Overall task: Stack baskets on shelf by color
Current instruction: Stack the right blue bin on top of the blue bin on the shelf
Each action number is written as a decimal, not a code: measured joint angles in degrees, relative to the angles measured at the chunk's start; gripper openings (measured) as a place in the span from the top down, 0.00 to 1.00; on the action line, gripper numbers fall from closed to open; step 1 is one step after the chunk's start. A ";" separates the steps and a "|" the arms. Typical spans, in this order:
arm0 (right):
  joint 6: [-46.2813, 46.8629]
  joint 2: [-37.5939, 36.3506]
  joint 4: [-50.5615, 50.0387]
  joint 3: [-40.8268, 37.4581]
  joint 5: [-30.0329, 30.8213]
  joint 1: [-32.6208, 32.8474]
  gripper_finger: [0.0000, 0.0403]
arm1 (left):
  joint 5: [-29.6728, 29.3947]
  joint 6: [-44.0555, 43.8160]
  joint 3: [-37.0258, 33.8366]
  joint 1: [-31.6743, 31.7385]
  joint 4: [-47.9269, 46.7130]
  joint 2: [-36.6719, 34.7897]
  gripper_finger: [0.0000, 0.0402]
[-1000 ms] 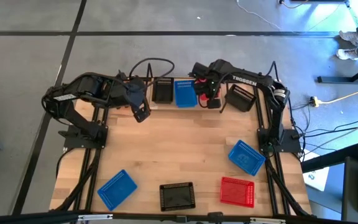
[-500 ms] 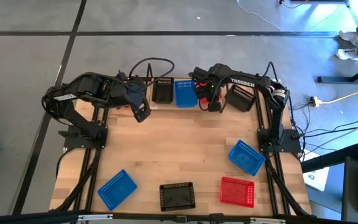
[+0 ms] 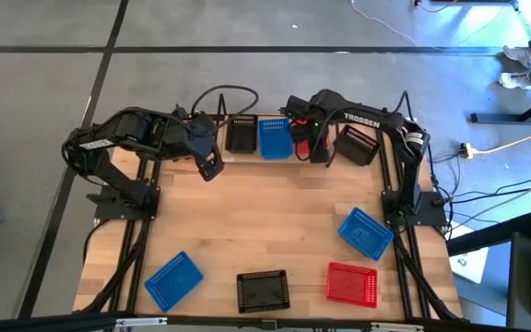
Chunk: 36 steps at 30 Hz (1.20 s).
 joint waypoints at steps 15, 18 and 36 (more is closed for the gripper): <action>2.97 -0.47 -12.66 18.32 -8.89 4.58 0.79 | 13.43 -6.80 -1.41 -1.10 -2.62 0.09 0.90; 2.93 -1.79 -12.64 20.37 -9.58 5.78 0.79 | 21.80 -9.52 -2.42 -1.11 -2.68 0.07 0.90; -0.17 -14.63 -12.66 21.38 -23.19 8.34 0.79 | 35.47 -32.05 -14.23 -12.58 -1.16 0.31 0.90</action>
